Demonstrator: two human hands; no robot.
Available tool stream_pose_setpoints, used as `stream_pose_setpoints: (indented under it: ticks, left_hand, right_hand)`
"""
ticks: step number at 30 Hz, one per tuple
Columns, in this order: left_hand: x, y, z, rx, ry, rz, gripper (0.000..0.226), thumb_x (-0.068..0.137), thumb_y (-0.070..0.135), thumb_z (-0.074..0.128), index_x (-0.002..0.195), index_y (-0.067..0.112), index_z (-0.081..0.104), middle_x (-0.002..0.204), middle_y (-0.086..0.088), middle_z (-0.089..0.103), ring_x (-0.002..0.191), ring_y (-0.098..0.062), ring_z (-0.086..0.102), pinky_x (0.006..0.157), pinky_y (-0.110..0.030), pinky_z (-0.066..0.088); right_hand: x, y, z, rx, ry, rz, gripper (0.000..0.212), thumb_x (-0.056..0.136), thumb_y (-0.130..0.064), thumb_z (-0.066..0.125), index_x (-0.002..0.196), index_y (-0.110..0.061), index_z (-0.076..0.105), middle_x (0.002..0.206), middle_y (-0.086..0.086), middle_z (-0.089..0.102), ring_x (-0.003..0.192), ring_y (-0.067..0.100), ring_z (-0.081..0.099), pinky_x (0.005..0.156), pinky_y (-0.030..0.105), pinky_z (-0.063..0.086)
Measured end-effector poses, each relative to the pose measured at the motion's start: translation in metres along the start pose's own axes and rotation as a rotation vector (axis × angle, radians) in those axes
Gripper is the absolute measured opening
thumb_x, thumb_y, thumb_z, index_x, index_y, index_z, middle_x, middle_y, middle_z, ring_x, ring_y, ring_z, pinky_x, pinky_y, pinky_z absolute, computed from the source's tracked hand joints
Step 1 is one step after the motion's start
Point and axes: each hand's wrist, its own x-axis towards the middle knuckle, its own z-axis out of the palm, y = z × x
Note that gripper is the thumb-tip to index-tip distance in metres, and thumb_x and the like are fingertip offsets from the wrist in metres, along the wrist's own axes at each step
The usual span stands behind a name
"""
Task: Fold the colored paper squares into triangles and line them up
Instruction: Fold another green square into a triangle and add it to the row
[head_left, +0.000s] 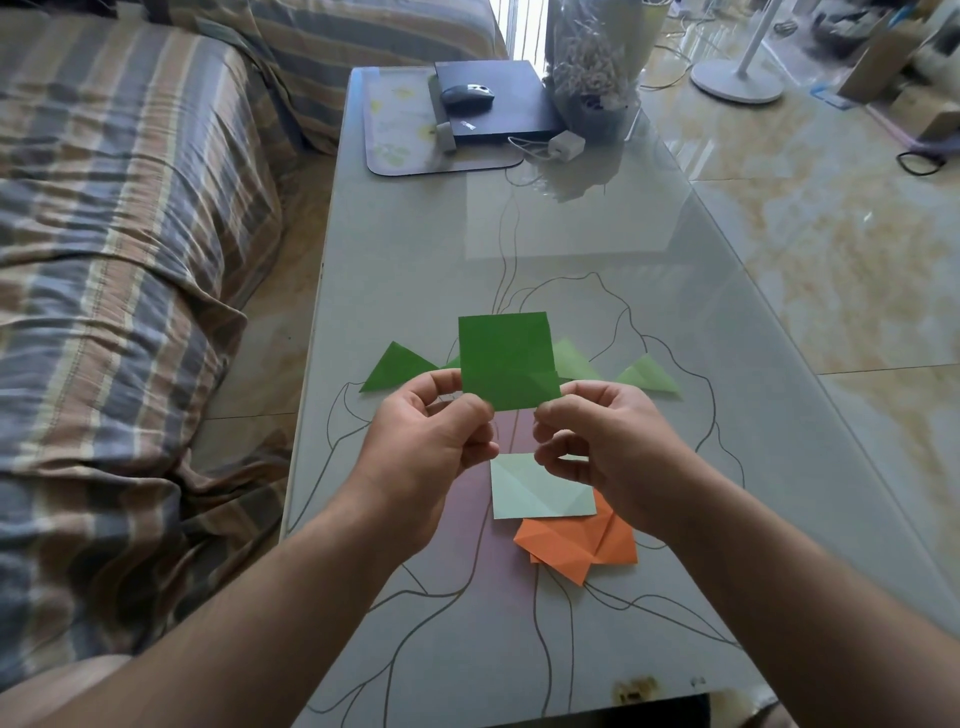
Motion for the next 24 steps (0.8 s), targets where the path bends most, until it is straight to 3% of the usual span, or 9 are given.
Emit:
stream_pose_setpoints:
  ticks: [7, 12, 16, 20, 24]
  left_hand:
    - [0.0017, 0.0004, -0.0024, 0.019, 0.008, -0.016, 0.038, 0.094, -0.004, 0.063, 0.129, 0.010, 0.055, 0.076, -0.006, 0.064, 0.068, -0.015, 0.063, 0.073, -0.034, 0.060]
    - [0.0009, 0.0028, -0.0024, 0.006, 0.008, -0.012, 0.032, 0.094, -0.006, 0.062, 0.119, 0.013, 0.057, 0.072, -0.005, 0.066, 0.066, -0.016, 0.064, 0.074, -0.034, 0.061]
    - [0.0010, 0.0041, -0.0025, 0.018, 0.008, -0.007, 0.029, 0.094, -0.004, 0.065, 0.117, 0.012, 0.059, 0.076, -0.007, 0.069, 0.069, -0.017, 0.066, 0.076, -0.035, 0.063]
    - [0.0012, 0.0022, -0.0007, 0.039, -0.009, -0.040, 0.030, 0.094, -0.005, 0.064, 0.120, 0.009, 0.058, 0.072, -0.007, 0.067, 0.069, -0.018, 0.064, 0.076, -0.037, 0.062]
    - [0.0006, 0.0008, 0.0037, -0.099, -0.040, -0.122, 0.015, 0.095, -0.002, 0.063, 0.102, 0.011, 0.061, 0.073, -0.004, 0.061, 0.068, -0.017, 0.059, 0.075, -0.035, 0.056]
  right_hand:
    - [0.0006, -0.0015, 0.0006, 0.034, -0.005, 0.000, 0.034, 0.093, -0.006, 0.065, 0.063, -0.022, 0.064, 0.072, 0.006, 0.066, 0.064, 0.023, 0.062, 0.075, 0.039, 0.051]
    - [0.0007, -0.0014, -0.0011, 0.032, 0.022, -0.015, 0.031, 0.092, -0.004, 0.065, 0.064, -0.016, 0.060, 0.067, 0.006, 0.063, 0.061, 0.020, 0.061, 0.077, 0.042, 0.051]
    - [0.0021, -0.0024, -0.0012, 0.030, 0.018, -0.002, 0.040, 0.092, -0.005, 0.064, 0.057, -0.022, 0.059, 0.067, 0.005, 0.063, 0.061, 0.020, 0.062, 0.077, 0.042, 0.051]
    - [0.0009, -0.0021, 0.0006, -0.047, 0.013, -0.029, 0.026, 0.092, -0.006, 0.064, 0.069, -0.016, 0.059, 0.069, 0.005, 0.065, 0.063, 0.021, 0.064, 0.078, 0.042, 0.052]
    - [0.0024, 0.0002, 0.0025, 0.035, 0.038, 0.018, 0.027, 0.092, -0.007, 0.065, 0.068, -0.015, 0.056, 0.067, 0.004, 0.062, 0.060, 0.020, 0.060, 0.074, 0.041, 0.052]
